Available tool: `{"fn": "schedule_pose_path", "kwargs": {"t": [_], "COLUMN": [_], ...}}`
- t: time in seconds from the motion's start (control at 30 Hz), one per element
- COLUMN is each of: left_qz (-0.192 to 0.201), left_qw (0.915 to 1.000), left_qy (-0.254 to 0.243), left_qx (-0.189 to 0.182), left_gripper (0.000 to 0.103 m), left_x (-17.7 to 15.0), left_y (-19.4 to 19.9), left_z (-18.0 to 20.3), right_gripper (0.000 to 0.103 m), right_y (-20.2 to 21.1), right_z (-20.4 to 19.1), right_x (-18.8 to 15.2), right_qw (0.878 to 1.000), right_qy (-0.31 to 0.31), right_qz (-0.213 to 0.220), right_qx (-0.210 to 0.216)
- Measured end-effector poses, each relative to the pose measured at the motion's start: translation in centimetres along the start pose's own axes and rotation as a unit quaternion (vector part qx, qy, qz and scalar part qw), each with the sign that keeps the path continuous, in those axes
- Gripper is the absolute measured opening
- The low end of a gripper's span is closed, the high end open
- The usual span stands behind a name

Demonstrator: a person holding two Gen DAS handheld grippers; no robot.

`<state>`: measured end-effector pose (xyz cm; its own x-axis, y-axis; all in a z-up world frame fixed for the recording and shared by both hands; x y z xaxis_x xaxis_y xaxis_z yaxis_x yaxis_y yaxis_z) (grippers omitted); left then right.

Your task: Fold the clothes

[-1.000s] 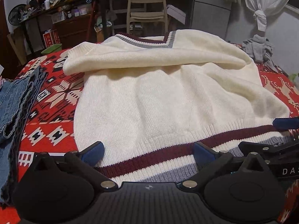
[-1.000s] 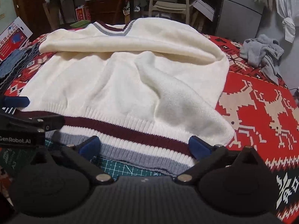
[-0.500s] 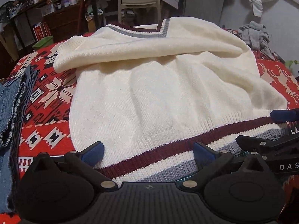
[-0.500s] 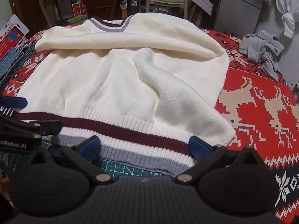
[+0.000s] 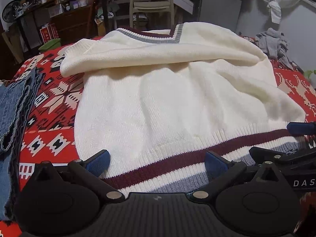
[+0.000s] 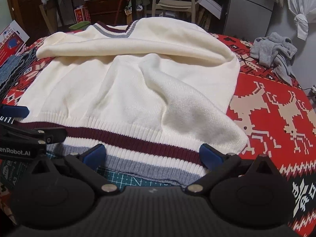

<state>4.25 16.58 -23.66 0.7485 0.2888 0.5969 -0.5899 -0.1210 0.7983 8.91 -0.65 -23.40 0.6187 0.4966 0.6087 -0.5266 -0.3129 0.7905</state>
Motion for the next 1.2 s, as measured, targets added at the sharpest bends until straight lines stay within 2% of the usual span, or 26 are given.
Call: {"fn": "schedule_pose_path", "kwargs": {"t": [0.17, 0.27, 0.37, 0.53, 0.63, 0.73, 0.93, 1.03, 1.2], "left_qz": [-0.011, -0.013, 0.006, 0.033, 0.037, 0.027, 0.0, -0.009, -0.019], "left_qw": [0.9999, 0.9998, 0.9991, 0.9978, 0.9973, 0.9969, 0.9955, 0.9941, 0.9892], "left_qy": [-0.002, 0.015, 0.042, 0.057, 0.064, 0.073, 0.093, 0.108, 0.143], "left_qx": [-0.002, -0.005, -0.007, -0.006, 0.0, 0.01, 0.021, 0.013, -0.028], "left_gripper": [0.101, 0.089, 0.088, 0.084, 0.082, 0.071, 0.065, 0.064, 0.058], "left_x": [0.2, 0.8, 1.6, 2.0, 1.7, 0.9, -0.5, -0.6, -0.2], "left_y": [0.0, 0.8, 2.6, 5.3, 5.9, 5.6, 4.8, 4.4, 3.7], "left_z": [-0.1, -0.6, -1.8, -4.1, -5.5, -7.0, -9.3, -9.7, -9.7], "right_gripper": [0.102, 0.1, 0.1, 0.097, 0.091, 0.081, 0.047, 0.045, 0.047], "right_y": [0.2, 1.0, 2.8, 5.9, 6.8, 6.9, 5.6, 5.0, 4.7], "right_z": [-0.1, 0.0, 0.6, 2.5, 3.9, 5.1, 6.8, 7.2, 7.9], "right_x": [0.1, 0.5, 1.0, 1.2, 0.7, -0.3, -1.9, -2.2, -2.5], "right_qw": [1.0, 1.0, 0.999, 0.996, 0.995, 0.994, 0.993, 0.992, 0.988], "right_qy": [0.004, 0.003, -0.01, -0.032, -0.041, -0.056, -0.097, -0.113, -0.147], "right_qz": [0.003, 0.014, 0.038, 0.079, 0.085, 0.078, 0.044, 0.035, 0.035], "right_qx": [0.0, 0.001, -0.002, -0.016, -0.034, -0.047, -0.045, -0.041, -0.017]}}
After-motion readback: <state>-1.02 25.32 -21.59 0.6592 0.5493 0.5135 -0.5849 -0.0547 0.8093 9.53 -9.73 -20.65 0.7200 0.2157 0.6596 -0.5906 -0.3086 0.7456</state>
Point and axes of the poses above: each gripper's, at about its wrist camera, not at the fingertips, and y roughly against the way its jaws point, z to its right, x to its top, the point moved 5 cm from there along -y, roughly the way its jaws point, and after that the axes turned 7 degrees about y, right-handed, at the moved point
